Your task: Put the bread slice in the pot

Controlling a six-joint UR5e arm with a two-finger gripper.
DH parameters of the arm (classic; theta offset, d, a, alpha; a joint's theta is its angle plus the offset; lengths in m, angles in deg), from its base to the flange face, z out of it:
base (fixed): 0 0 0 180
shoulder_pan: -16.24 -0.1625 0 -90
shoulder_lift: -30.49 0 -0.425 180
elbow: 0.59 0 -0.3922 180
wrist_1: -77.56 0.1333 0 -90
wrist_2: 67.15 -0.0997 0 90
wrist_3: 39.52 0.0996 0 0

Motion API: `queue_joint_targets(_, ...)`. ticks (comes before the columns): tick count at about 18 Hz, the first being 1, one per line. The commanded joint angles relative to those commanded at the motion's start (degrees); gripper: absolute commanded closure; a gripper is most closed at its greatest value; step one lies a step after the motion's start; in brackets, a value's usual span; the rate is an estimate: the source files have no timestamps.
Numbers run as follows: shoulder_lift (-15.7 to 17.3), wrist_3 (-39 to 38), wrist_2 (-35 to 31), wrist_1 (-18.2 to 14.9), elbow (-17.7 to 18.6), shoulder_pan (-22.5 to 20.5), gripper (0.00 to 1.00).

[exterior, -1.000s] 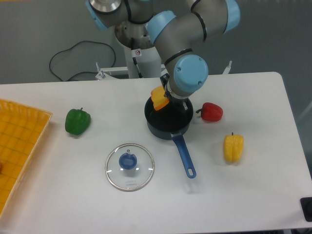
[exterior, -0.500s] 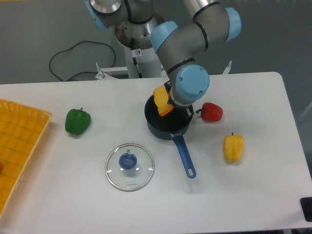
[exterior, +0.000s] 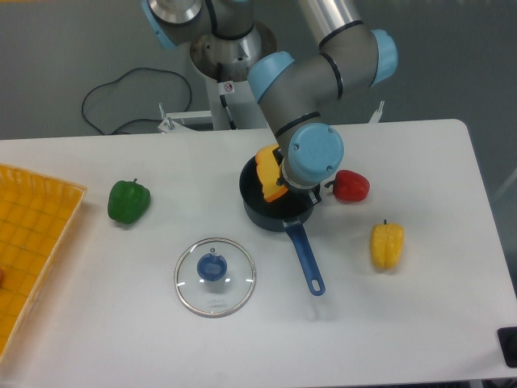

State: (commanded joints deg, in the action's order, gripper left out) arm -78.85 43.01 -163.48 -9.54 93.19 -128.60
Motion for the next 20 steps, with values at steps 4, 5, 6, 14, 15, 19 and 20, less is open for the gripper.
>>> queue_joint_targets(4, -0.1, 0.1, 0.1, 0.2, -0.3, 0.0, 0.00)
queue_joint_targets(5, -0.1, 0.1, 0.1, 0.2, -0.3, 0.0, 0.00)
queue_joint_targets(6, -0.3, 0.2, 0.0, 0.2, -0.5, 0.0, 0.00)
queue_joint_targets(14, 0.4, 0.0, 0.5, 0.2, -4.1, 0.3, 0.00)
queue_joint_targets(15, 0.8, -0.1, 1.0, 1.7, -5.0, 0.8, 0.00)
queue_joint_targets(19, 1.4, -2.4, 5.4, 7.6, -7.4, 1.3, 0.00)
queue_joint_targets(20, 1.6, -3.0, 5.7, 8.2, -7.3, 1.0, 0.00)
